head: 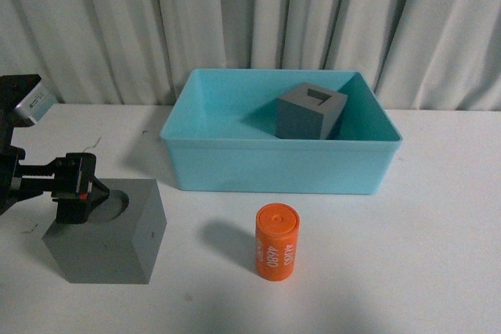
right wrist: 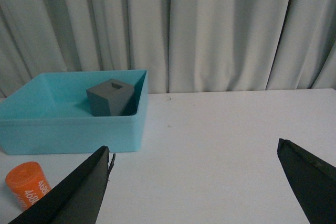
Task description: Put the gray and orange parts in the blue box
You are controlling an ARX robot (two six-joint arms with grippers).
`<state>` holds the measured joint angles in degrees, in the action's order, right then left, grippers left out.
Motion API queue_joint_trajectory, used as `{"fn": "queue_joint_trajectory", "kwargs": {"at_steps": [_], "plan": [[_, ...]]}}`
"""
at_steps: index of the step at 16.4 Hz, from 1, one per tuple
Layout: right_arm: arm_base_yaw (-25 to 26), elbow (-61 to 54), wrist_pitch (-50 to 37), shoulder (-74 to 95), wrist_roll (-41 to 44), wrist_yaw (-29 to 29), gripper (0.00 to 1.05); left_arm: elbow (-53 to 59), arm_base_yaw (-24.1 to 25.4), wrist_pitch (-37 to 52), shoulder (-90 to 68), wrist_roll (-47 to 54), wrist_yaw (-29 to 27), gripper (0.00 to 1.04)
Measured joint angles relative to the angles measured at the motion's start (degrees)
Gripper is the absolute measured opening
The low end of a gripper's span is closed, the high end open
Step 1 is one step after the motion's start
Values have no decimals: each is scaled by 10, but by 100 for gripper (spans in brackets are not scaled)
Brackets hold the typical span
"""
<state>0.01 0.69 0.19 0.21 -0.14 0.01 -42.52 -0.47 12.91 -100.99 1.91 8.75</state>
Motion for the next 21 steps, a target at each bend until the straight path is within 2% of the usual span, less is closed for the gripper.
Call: {"fn": "queue_joint_trajectory", "kwargs": {"at_steps": [11,13,17,18,21], "plan": [[0,0,0,0,0,0,98,7,-16,27,-33,15,-17,98],[0,0,0,0,0,0,98,9,-20,28,-33,15,-17,84],[0,0,0,0,0,0,98,10,-25,24,-31,16,-15,41],[0,0,0,0,0,0,98,13,-24,7,-16,16,-12,23],[0,0,0,0,0,0,98,16,-24,-27,10,16,0,20]]}}
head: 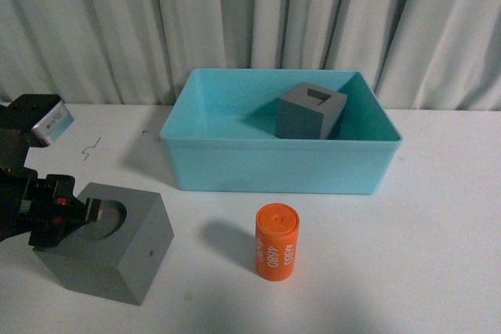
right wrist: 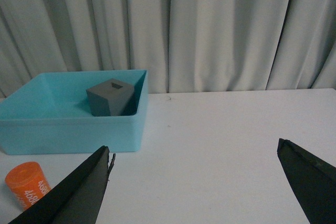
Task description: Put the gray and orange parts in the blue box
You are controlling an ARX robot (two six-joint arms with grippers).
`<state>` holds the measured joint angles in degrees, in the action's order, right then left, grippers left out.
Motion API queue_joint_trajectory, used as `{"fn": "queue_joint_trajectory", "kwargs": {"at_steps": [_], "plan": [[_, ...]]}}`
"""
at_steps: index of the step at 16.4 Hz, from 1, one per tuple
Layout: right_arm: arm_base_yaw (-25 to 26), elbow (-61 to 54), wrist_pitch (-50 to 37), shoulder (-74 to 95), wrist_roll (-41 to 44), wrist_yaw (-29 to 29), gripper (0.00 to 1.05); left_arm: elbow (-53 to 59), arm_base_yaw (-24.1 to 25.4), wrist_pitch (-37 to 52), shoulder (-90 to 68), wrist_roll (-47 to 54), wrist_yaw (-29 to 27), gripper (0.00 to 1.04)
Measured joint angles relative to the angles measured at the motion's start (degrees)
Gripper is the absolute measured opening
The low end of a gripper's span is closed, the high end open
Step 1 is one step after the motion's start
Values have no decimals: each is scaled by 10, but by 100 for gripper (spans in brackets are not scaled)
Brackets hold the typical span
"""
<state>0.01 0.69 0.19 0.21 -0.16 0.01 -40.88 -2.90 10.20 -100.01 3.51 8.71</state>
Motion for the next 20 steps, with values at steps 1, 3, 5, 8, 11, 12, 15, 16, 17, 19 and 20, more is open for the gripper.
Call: {"fn": "queue_joint_trajectory", "kwargs": {"at_steps": [1,3,5,8,11,12,15,16,17,19,20], "plan": [[0,0,0,0,0,0,98,0,2,-17,14,-1,6,20],[0,0,0,0,0,0,98,-8,7,-52,49,-5,22,20],[0,0,0,0,0,0,98,-43,17,-98,86,-17,41,20],[0,0,0,0,0,0,98,-109,22,-170,129,-42,69,20],[0,0,0,0,0,0,98,-206,-7,-213,125,-86,76,20],[0,0,0,0,0,0,98,-242,-26,-214,114,-100,71,20],[0,0,0,0,0,0,98,-338,-89,-219,40,-140,29,20],[0,0,0,0,0,0,98,-364,-106,-226,7,-152,14,20],[0,0,0,0,0,0,98,-384,-123,-227,-23,-158,3,20],[0,0,0,0,0,0,98,-443,-146,-243,-80,-168,-18,20],[0,0,0,0,0,0,98,-482,-155,-241,-110,-171,-23,20]]}}
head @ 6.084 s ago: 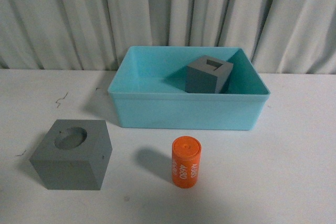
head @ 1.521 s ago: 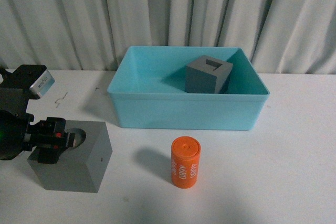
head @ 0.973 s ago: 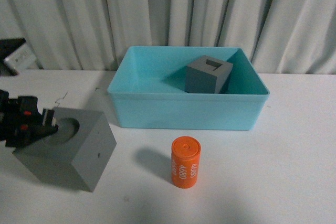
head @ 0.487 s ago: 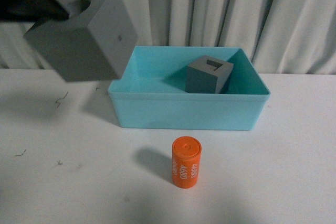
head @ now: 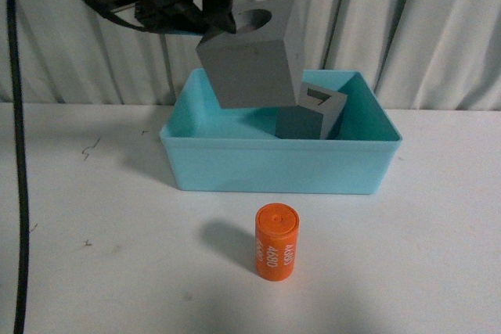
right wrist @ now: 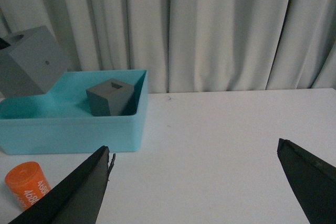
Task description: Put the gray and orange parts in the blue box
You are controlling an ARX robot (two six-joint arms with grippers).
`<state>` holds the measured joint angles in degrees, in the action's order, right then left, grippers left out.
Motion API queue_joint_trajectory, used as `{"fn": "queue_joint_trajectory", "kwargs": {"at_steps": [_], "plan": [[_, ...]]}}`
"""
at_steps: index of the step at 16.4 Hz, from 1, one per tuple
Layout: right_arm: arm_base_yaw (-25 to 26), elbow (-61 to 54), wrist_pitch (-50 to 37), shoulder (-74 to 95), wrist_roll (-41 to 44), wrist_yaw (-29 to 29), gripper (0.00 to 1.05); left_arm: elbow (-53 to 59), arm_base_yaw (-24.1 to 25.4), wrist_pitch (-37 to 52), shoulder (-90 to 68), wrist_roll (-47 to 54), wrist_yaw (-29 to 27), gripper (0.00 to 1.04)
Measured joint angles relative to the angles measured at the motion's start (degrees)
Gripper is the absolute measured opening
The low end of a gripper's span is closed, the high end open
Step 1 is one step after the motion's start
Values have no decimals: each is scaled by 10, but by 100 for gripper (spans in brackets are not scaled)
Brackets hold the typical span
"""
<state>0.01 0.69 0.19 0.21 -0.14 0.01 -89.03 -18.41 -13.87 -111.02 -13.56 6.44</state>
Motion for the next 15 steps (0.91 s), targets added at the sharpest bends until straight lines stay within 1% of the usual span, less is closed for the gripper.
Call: {"fn": "queue_joint_trajectory", "kwargs": {"at_steps": [4,9,12,15], "plan": [[0,0,0,0,0,0,98,-144,-5,-28,-91,0,-20,20],[0,0,0,0,0,0,98,-295,16,-67,-233,5,-55,20],[0,0,0,0,0,0,98,-318,26,-63,-271,20,-65,20],[0,0,0,0,0,0,98,-302,37,-39,-275,37,-70,20]]}}
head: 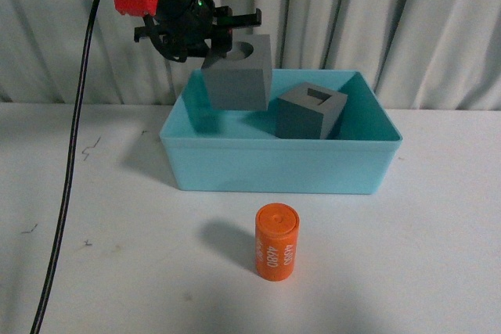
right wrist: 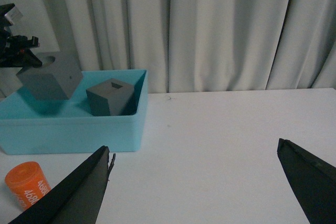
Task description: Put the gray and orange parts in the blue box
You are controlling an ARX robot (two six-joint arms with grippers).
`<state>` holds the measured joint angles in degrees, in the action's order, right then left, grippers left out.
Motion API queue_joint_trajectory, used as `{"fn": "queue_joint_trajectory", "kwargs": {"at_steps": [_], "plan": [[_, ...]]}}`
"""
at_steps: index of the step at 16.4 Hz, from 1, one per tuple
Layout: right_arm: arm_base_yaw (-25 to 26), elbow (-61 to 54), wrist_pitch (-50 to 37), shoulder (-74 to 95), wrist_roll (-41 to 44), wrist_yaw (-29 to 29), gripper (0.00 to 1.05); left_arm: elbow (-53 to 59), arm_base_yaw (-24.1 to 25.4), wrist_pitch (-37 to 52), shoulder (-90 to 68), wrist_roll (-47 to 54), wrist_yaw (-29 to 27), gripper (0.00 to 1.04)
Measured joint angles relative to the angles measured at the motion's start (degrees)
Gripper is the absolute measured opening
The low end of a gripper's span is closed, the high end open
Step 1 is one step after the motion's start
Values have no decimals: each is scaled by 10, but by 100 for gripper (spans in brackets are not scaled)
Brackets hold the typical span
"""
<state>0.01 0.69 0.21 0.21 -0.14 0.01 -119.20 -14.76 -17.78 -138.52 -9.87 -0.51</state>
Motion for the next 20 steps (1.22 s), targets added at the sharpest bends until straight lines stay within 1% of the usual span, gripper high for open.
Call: {"fn": "queue_joint_trajectory", "kwargs": {"at_steps": [4,5,8,10,12,13,15,16,18,20], "plan": [[0,0,0,0,0,0,98,41,14,12,-3,24,-11,20],[0,0,0,0,0,0,98,41,16,13,-3,24,-11,25],[0,0,0,0,0,0,98,41,17,13,-3,24,-11,56],[0,0,0,0,0,0,98,63,17,15,8,24,-10,78],[0,0,0,0,0,0,98,88,17,21,28,23,-7,94],[0,0,0,0,0,0,98,104,17,32,41,23,-1,100],[0,0,0,0,0,0,98,166,20,56,112,1,29,98],[0,0,0,0,0,0,98,288,34,109,253,-20,85,98],[0,0,0,0,0,0,98,404,62,103,389,-32,143,98],[0,0,0,0,0,0,98,519,104,85,511,-26,197,98]]}}
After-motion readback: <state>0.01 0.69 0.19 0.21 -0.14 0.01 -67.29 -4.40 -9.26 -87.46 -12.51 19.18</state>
